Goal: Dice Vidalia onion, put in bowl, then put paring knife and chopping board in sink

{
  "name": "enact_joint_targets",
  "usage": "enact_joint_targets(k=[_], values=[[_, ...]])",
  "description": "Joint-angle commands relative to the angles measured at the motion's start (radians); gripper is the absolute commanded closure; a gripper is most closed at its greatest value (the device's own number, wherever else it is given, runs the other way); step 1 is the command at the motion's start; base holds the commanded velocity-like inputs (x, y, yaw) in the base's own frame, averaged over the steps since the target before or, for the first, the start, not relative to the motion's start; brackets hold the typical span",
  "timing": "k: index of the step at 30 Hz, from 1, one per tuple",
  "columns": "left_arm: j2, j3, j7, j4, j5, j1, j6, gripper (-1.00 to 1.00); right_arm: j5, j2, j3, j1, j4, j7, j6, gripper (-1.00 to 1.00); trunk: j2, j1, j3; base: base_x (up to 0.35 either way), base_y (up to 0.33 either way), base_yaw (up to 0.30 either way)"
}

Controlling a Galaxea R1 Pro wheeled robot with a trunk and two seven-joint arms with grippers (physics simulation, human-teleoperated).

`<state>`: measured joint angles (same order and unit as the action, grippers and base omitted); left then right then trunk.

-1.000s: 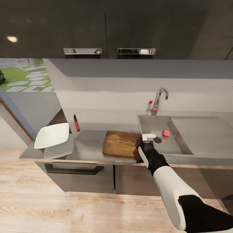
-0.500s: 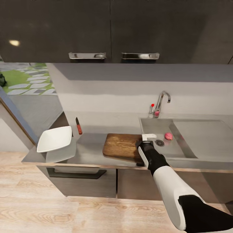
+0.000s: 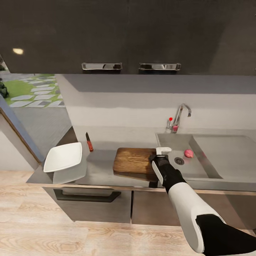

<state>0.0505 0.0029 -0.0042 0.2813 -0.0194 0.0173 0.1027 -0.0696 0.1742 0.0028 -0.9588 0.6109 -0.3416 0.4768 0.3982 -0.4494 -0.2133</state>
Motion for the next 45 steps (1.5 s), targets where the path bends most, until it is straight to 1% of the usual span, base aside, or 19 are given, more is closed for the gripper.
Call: enact_joint_targets(k=[1, 16, 30, 38, 40, 42, 44, 45], values=[[0.000, 0.000, 0.000, -0.001, -0.002, 0.001, 0.003, -1.00, -0.007, 0.000, 0.000, -0.001, 0.001, -0.001, 0.008, 1.00, 0.002, -0.001, 0.000, 0.000, 0.000, 0.000], [0.000, 0.000, 0.000, -0.001, -0.002, 0.001, 0.003, -1.00, -0.007, 0.000, 0.001, -0.001, 0.000, 0.000, 0.009, 1.00, 0.002, -0.001, 0.021, 0.003, 0.000, 0.000], [0.000, 0.000, 0.000, -0.002, -0.002, 0.001, 0.003, -1.00, -0.006, 0.000, 0.002, 0.000, -0.002, 0.003, 0.009, 1.00, 0.002, -0.001, 0.022, 0.153, 0.037, 0.000], [0.000, 0.000, 0.000, -0.002, -0.002, 0.001, 0.003, -1.00, -0.004, 0.000, 0.002, 0.000, -0.056, 0.009, 0.008, 1.00, 0.002, -0.001, 0.022, 0.065, 0.002, 0.000], [0.000, 0.000, 0.000, -0.002, -0.002, 0.000, 0.003, -1.00, -0.004, 0.000, 0.001, 0.000, -0.060, 0.030, 0.008, 1.00, 0.002, -0.001, 0.022, 0.008, 0.000, 0.000], [0.000, 0.000, 0.000, -0.002, -0.002, 0.000, 0.003, -1.00, -0.005, 0.000, 0.001, 0.000, -0.063, 0.068, 0.009, 1.00, 0.002, -0.001, 0.022, 0.004, 0.000, 0.000], [0.000, 0.000, 0.000, -0.002, -0.002, 0.000, 0.003, -1.00, -0.008, 0.000, 0.000, 0.000, -0.064, 0.135, 0.009, 1.00, 0.002, -0.001, 0.022, 0.002, 0.000, 0.000], [0.000, 0.000, 0.000, -0.002, -0.002, 0.000, 0.003, -1.00, -0.009, 0.000, 0.000, 0.000, -0.064, 0.157, 0.009, 1.00, 0.002, -0.001, 0.022, 0.000, 0.000, 0.000]])
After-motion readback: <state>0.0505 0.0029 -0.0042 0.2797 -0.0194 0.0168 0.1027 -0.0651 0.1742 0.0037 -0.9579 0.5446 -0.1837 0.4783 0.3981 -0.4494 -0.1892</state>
